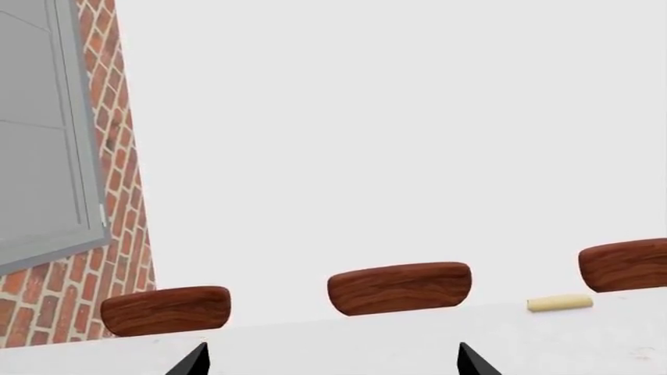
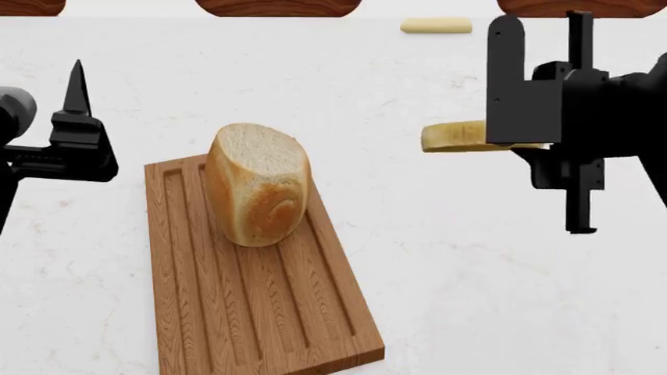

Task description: Pick up the wedge of cheese and place it on the slice of bread to prepare a simple cheese on bread dish.

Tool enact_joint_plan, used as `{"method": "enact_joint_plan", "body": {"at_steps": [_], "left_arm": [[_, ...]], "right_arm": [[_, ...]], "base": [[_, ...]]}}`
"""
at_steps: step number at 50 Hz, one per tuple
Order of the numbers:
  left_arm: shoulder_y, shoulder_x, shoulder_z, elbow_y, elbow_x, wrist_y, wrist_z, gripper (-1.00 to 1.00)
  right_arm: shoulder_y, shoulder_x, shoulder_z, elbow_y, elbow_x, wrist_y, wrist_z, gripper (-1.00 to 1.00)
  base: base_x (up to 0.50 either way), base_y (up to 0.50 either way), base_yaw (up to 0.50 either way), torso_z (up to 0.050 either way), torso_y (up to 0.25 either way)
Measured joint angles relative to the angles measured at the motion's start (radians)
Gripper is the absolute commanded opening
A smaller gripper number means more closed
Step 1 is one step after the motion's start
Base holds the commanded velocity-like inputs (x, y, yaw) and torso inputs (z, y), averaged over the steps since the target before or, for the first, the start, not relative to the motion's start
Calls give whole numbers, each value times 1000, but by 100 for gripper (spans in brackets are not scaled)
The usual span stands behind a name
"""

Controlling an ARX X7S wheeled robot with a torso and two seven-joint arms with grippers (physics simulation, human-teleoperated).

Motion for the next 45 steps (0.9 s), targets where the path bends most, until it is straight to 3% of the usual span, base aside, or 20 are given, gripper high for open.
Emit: {"method": "enact_joint_plan", "body": {"at_steps": [45], "left_arm": [[-1, -18, 8, -5, -36, 4, -26, 100]], "right_arm": [[54, -160, -259, 0, 56, -105, 357, -100]], "base": [[0, 0, 0, 0, 0]]}}
